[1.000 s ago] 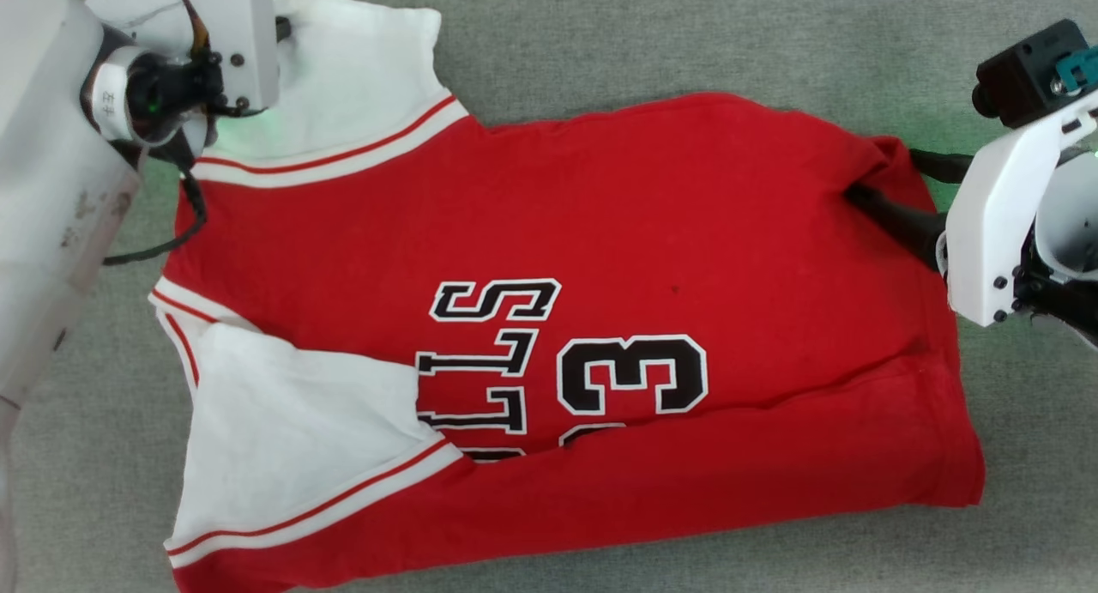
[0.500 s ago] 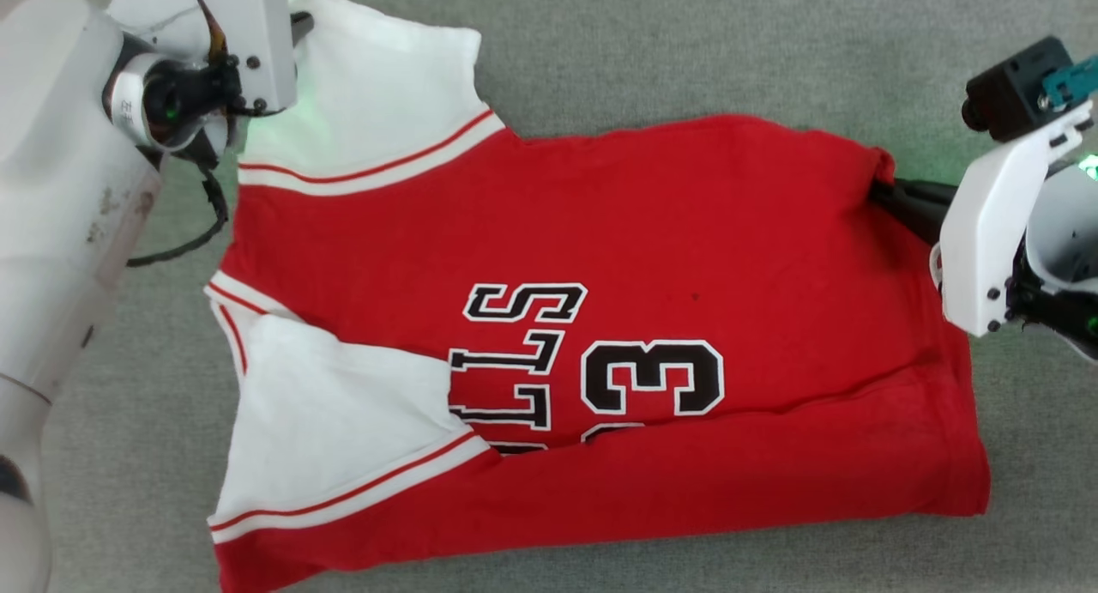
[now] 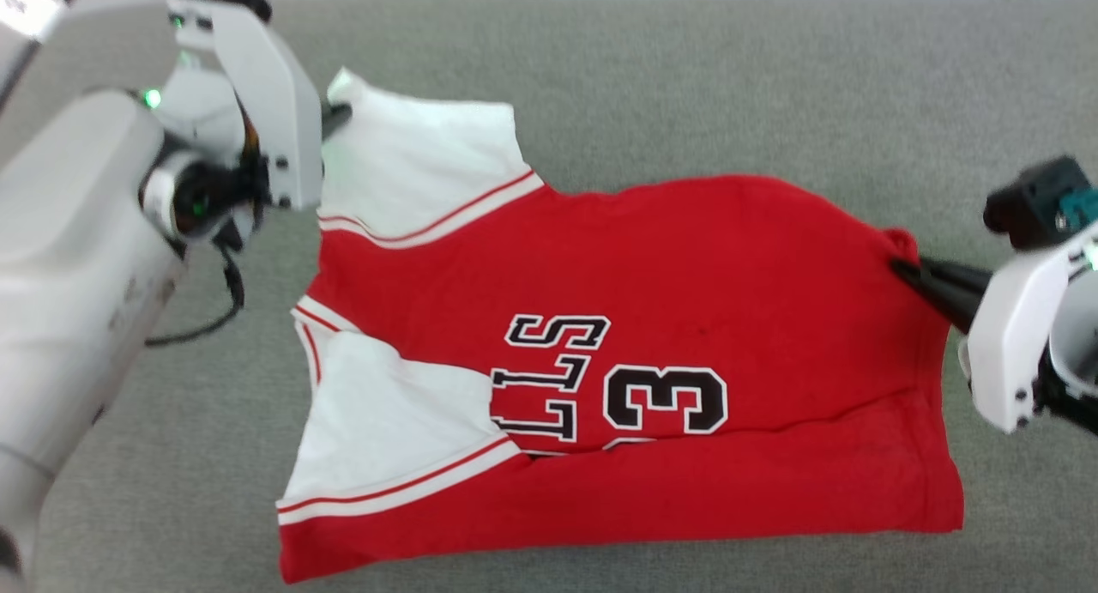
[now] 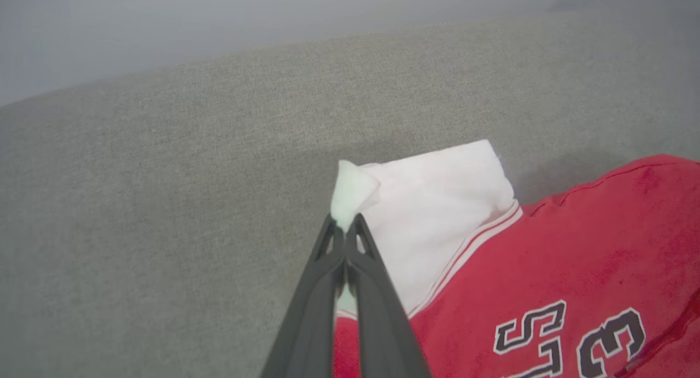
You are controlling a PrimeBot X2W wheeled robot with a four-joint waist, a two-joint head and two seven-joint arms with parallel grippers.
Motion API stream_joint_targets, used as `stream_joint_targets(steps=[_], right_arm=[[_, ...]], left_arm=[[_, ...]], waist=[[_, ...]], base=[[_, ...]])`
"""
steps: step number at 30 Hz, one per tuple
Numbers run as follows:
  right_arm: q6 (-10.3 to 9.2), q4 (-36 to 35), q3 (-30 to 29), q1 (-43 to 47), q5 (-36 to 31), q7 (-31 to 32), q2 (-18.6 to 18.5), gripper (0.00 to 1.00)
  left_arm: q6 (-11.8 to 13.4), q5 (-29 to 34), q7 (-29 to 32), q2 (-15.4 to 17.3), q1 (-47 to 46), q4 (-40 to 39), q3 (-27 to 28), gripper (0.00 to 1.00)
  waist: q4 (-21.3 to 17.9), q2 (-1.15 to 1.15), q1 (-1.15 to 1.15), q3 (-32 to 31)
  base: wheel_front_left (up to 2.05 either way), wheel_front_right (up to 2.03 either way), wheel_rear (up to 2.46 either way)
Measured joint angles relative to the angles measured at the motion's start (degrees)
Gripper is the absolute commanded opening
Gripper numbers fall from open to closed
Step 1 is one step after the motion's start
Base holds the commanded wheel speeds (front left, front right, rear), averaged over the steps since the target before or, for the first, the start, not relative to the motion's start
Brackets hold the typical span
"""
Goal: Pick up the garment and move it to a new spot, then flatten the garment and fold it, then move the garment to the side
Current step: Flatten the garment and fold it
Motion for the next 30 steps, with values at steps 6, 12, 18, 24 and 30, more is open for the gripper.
stream_joint_targets(steps=[6,12,18,24,30], right_arm=[[0.00,-1.98,-0.01,6.18,1.47,-1.80,-3.12,0.00],[0.00,-4.49,-1.56,13.10,2.88,-1.88,-5.65,0.00],[0.00,-6.04,-4.95,19.85,3.66,-0.64,-5.78,0.00],[0.00,-6.72,-7.97,25.51,3.72,1.97,-3.63,0.10],[0.00,-7.68,-10.74,27.36,2.49,4.42,-1.22,1.00]], left_arm=[[4.89,-0.10,1.66,5.73,6.65,-12.40,-1.25,0.00],[13.49,-1.40,3.85,13.60,14.40,-29.59,-1.91,0.00],[21.68,-4.12,4.43,19.41,22.51,-44.28,-2.55,0.00],[24.90,-5.67,4.41,21.42,28.18,-48.94,-4.17,0.00],[25.14,-6.25,4.25,21.05,29.95,-48.66,-5.01,0.44]], waist=[[1.37,0.00,0.00,-4.29],[3.14,0.00,0.00,-7.19],[4.24,0.00,0.00,-8.72],[4.34,0.00,0.00,-9.18],[4.11,0.00,0.00,-9.58]], base=[[0.00,0.00,0.00],[0.00,0.00,0.00],[0.00,0.00,0.00],[0.00,0.00,0.00],[0.00,0.00,0.00]])
